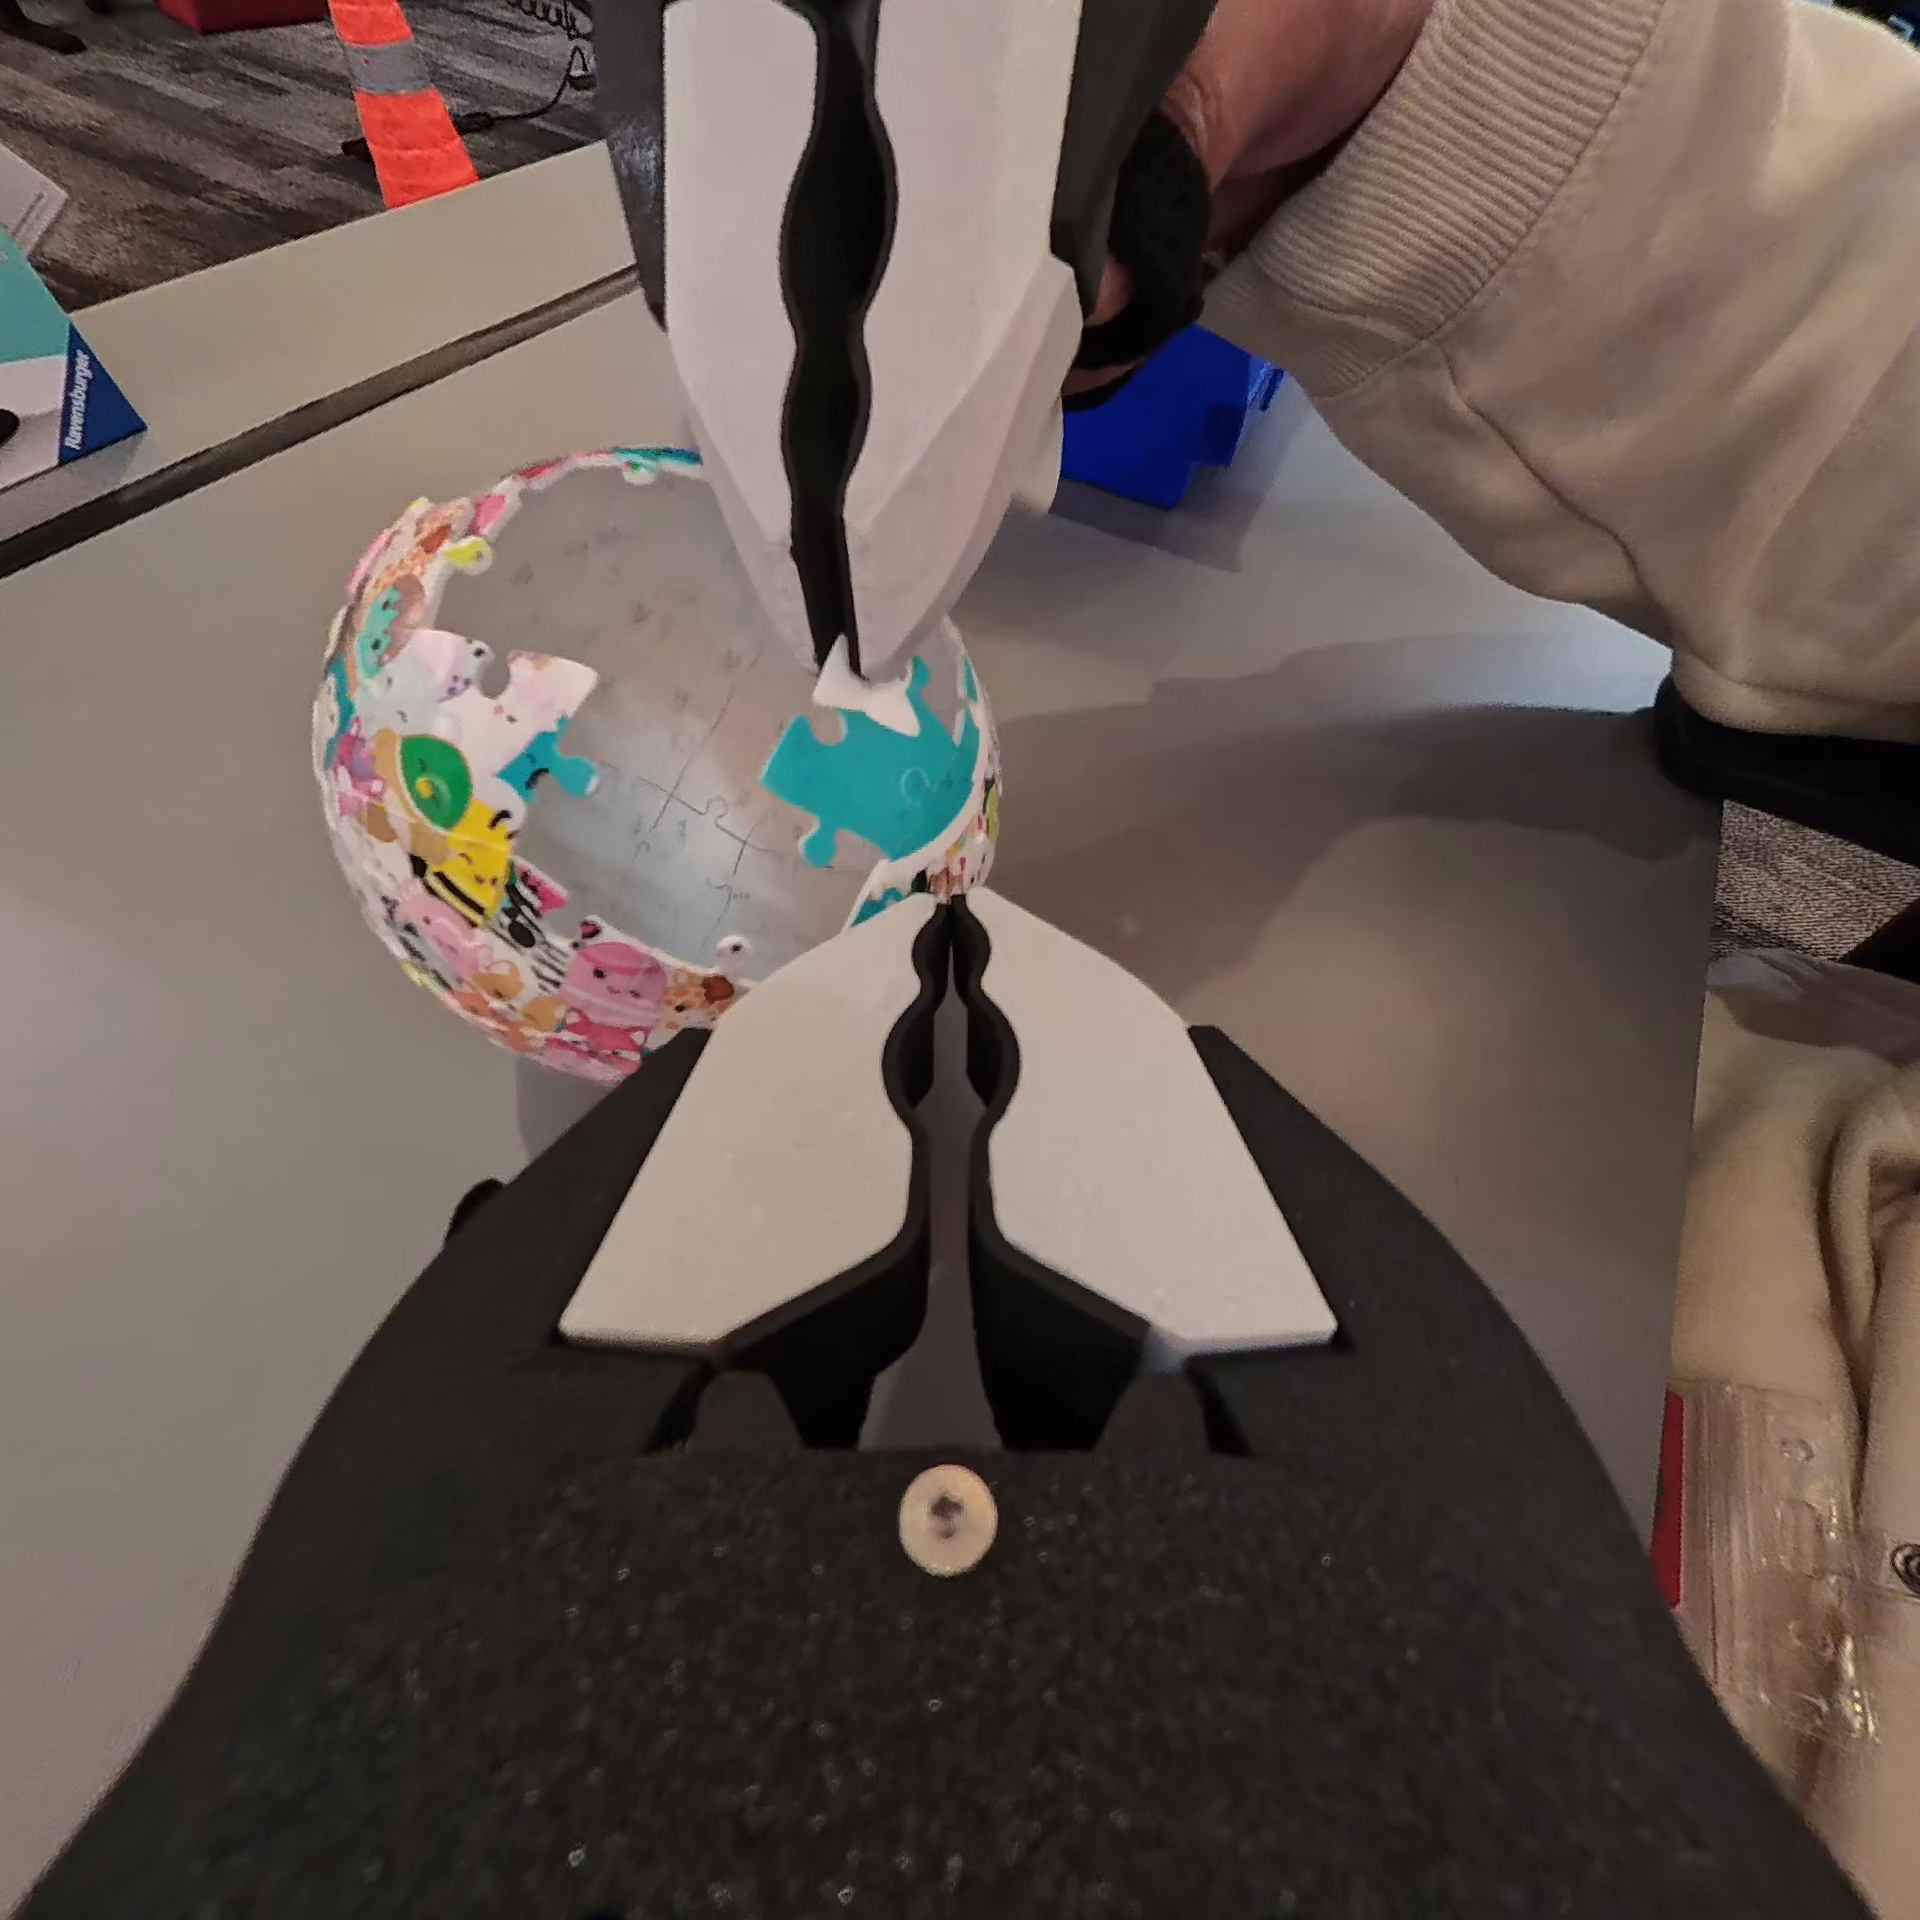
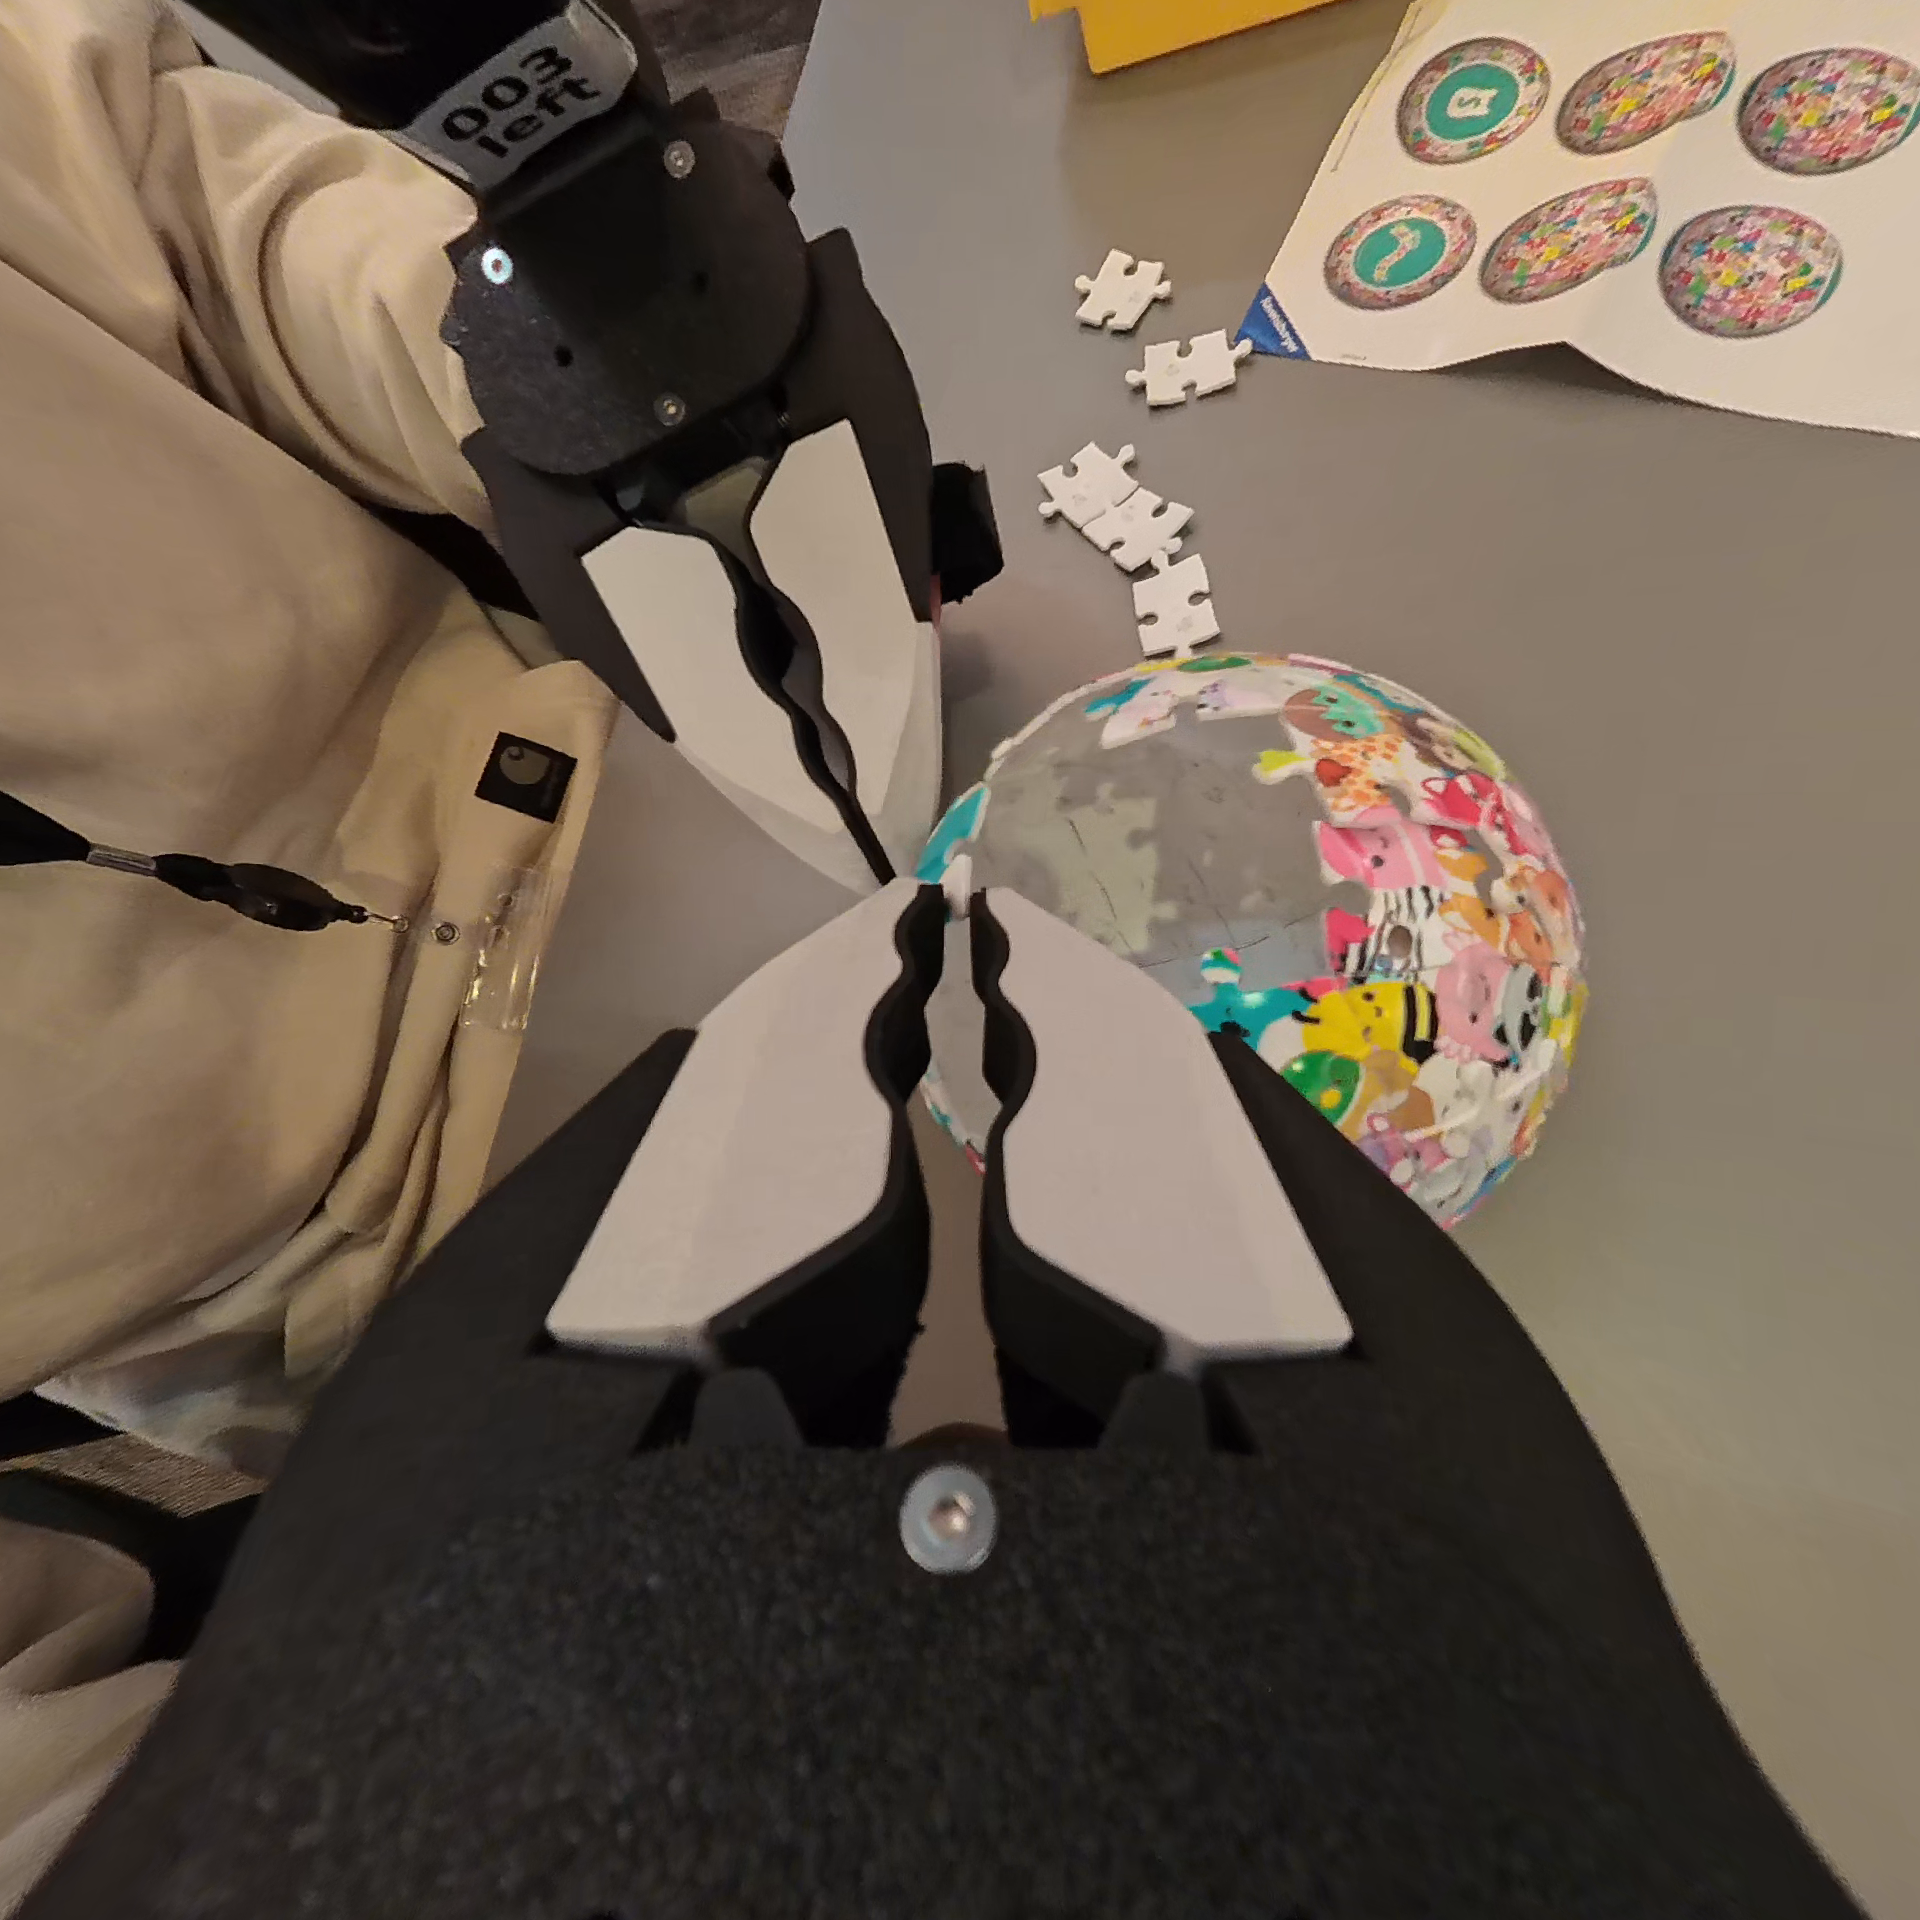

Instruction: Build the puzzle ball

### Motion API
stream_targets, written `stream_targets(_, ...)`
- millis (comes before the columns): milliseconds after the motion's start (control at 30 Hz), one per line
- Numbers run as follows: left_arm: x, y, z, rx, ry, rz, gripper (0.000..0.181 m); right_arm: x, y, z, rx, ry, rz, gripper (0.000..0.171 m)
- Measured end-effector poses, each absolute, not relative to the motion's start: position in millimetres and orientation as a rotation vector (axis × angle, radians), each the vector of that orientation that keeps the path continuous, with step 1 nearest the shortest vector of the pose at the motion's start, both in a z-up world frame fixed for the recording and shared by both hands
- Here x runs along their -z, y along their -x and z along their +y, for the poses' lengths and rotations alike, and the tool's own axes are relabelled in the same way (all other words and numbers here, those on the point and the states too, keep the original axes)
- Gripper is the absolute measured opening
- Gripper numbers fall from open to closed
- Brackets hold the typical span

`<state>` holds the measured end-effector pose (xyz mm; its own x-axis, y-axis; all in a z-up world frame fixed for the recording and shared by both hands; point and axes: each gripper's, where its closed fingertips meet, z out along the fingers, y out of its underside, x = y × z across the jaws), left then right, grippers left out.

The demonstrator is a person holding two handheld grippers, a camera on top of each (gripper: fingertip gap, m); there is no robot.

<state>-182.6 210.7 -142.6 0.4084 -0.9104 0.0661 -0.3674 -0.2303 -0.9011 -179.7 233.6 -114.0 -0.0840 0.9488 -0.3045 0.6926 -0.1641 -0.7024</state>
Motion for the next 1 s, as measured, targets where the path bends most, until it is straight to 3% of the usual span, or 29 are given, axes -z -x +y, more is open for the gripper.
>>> stream_targets(633,142,219,210,0.798,1.826,1.019,0.000,126,185,223,-0.872,1.810,-1.785,0.005)
stream_targets(1000,147,196,201,0.805,1.809,1.062,0.000,127,186,225,-0.744,1.760,-1.815,0.006)
